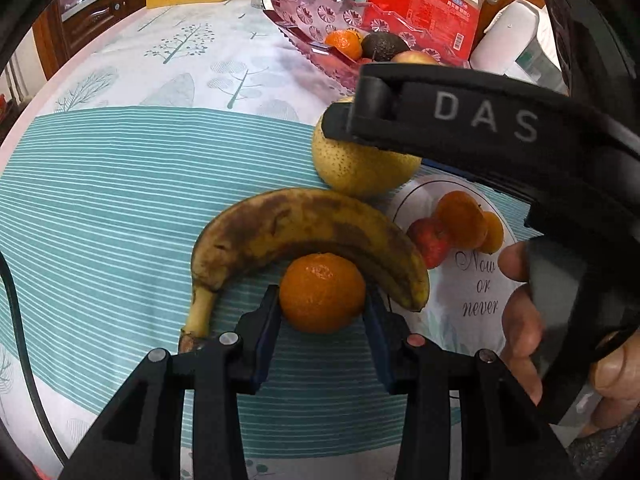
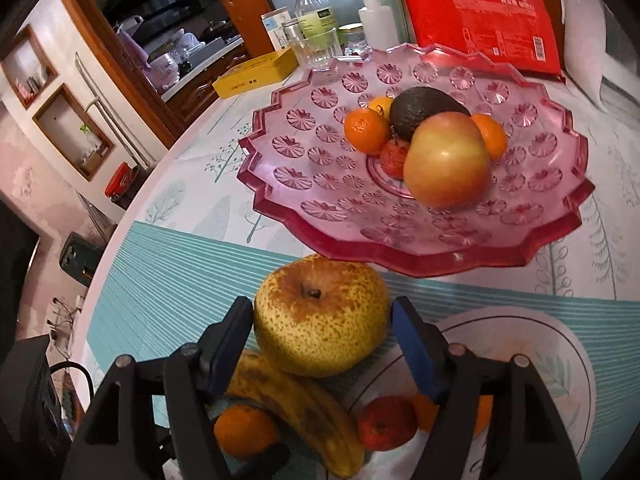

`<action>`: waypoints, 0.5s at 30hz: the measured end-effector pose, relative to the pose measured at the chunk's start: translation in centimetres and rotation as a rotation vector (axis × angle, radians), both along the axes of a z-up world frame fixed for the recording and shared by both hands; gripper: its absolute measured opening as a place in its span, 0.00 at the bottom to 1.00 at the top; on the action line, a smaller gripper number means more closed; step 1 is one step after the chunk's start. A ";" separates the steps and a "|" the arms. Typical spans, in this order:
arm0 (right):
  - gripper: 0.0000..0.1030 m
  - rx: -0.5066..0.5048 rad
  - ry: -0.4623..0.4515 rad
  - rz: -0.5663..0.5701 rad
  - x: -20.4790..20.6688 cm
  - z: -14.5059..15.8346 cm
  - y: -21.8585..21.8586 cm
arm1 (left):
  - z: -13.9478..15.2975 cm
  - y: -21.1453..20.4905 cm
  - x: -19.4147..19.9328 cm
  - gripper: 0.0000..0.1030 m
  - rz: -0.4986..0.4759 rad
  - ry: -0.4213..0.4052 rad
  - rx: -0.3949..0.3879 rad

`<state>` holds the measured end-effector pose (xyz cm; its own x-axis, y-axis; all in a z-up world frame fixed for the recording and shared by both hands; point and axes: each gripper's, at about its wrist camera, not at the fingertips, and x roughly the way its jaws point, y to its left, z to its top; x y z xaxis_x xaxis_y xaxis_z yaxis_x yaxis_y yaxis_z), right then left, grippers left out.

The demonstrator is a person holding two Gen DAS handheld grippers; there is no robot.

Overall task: Organize fruits
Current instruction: 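Carry the tangerine and yellow pear into the pink bowl and open both tools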

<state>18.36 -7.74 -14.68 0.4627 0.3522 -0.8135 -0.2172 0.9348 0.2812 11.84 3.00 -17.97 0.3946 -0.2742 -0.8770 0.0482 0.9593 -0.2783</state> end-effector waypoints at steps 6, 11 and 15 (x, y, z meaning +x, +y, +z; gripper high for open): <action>0.68 0.044 0.024 -0.021 -0.2 -0.1 -1.0 | 0.0 0.7 -0.2 0.37 0.005 0.005 -0.041; 0.68 0.092 0.034 -0.057 -0.8 0.4 -2.0 | 1.2 0.8 -1.3 0.37 -0.028 -0.038 -0.026; 0.68 0.121 0.007 -0.058 -2.0 1.8 -2.3 | 2.9 1.3 -2.2 0.37 -0.035 -0.076 -0.006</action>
